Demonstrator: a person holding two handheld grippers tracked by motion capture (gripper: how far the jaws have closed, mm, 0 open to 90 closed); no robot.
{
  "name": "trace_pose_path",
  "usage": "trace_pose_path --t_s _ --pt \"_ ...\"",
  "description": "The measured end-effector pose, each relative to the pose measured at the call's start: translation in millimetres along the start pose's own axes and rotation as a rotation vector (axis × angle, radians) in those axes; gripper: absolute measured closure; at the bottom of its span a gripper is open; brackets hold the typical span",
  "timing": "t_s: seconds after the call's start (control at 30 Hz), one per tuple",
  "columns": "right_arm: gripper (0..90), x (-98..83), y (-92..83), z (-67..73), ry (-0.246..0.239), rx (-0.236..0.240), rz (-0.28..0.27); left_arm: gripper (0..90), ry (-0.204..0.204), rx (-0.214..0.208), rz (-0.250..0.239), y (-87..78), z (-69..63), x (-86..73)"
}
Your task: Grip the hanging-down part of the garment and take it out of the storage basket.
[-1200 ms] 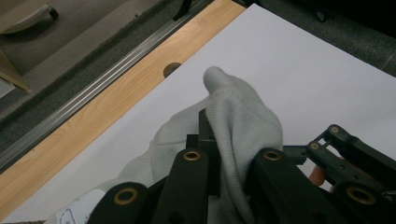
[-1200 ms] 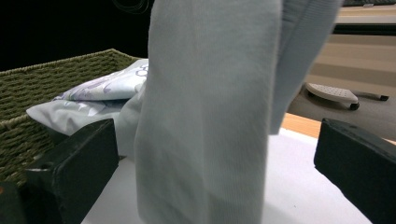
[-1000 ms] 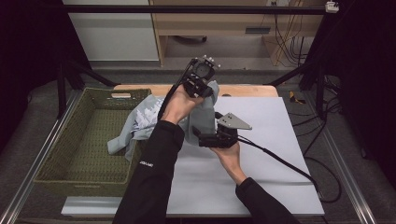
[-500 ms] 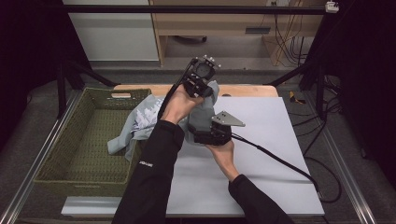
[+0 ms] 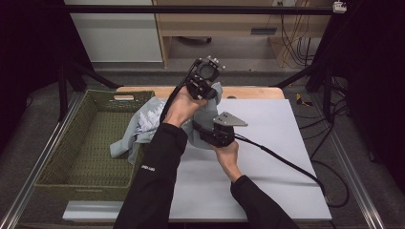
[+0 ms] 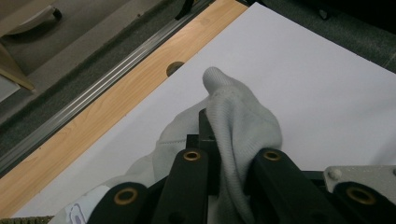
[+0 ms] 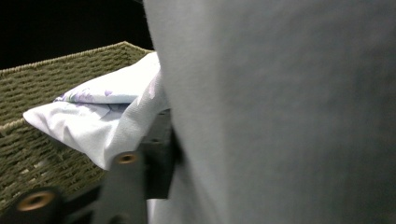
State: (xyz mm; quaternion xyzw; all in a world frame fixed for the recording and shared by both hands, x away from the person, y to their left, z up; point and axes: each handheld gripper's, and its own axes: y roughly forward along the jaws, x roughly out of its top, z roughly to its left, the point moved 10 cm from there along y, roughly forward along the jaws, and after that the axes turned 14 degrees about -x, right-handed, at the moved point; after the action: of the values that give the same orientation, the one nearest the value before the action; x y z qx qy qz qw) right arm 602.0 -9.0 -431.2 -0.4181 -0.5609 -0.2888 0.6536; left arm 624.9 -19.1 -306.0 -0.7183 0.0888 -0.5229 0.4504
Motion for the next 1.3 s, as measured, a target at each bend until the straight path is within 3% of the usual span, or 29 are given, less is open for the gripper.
trace_pose_path --t_s 0.07,0.1,0.23,0.6,0.9,1.2,1.3 --pt "71.3 0.4 -0.8 1.0 0.013 0.008 0.008 85.4 -0.003 -0.002 -0.003 0.8 -0.6 0.3" --pt "76.4 0.8 -0.4 0.0 -0.006 0.012 -0.003 85.4 -0.003 -0.002 -0.003 0.8 -0.6 0.3" --pt "84.8 0.7 -2.4 0.2 -0.013 0.017 0.011 85.4 0.002 -0.003 -0.001 1.3 -1.8 0.9" --pt "86.8 4.3 -10.8 -0.9 -0.051 0.026 0.003 85.4 0.002 0.001 -0.009 -3.4 -0.7 0.4" --pt "86.9 7.0 -29.9 -5.4 -0.059 0.035 0.003 85.4 0.001 0.01 -0.007 -5.1 -0.4 0.2" --pt "87.0 11.2 -55.0 -5.4 -0.125 0.063 -0.011 85.4 0.011 0.003 -0.004 -5.0 -5.9 2.4" --pt "87.1 12.5 -59.6 -6.8 -0.122 0.062 -0.009 85.4 0.007 0.002 -0.008 -4.7 -7.7 3.5"
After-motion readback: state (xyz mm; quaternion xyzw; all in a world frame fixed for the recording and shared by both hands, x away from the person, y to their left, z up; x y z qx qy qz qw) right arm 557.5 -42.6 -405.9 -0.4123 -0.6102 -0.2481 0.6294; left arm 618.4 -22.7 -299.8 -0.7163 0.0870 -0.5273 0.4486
